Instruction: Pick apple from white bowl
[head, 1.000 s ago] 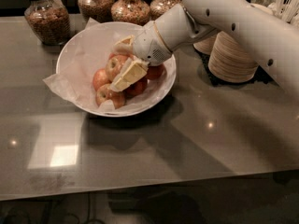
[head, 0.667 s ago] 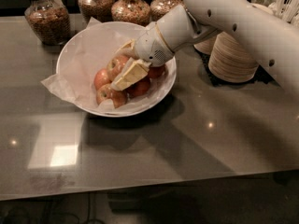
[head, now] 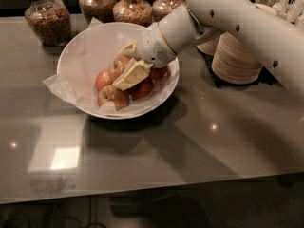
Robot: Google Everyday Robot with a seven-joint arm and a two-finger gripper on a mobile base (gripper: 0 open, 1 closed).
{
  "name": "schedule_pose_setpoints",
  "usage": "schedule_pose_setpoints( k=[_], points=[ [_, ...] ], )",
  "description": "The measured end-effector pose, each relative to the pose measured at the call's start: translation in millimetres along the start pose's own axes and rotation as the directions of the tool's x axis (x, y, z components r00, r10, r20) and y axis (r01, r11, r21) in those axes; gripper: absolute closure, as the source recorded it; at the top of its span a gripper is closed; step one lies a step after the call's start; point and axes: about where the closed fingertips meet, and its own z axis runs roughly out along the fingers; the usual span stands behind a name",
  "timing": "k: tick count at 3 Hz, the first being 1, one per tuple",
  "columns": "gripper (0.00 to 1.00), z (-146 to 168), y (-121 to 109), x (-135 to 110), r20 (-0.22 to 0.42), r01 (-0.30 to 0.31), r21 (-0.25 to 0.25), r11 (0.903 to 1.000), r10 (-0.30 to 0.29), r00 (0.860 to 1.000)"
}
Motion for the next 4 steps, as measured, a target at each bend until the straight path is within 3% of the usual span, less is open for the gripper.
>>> schedule_pose_setpoints(
  k=[1,2,3,4],
  points=[
    [1.00,-5.7,1.0,-11.2,0.041,0.022,0.006,0.9997,-0.022,0.999],
    [1.00,-31.0,4.1,-35.0,0.135,0.074,0.049,0.9961,-0.080,0.988],
    [1.00,-62.8,12.1,-54.4,0.232,0.123,0.107,0.9866,-0.145,0.962],
    [1.00,-88.3,26.2,-56.8,0.343,0.122,0.147,0.9816,-0.166,0.924]
  ],
)
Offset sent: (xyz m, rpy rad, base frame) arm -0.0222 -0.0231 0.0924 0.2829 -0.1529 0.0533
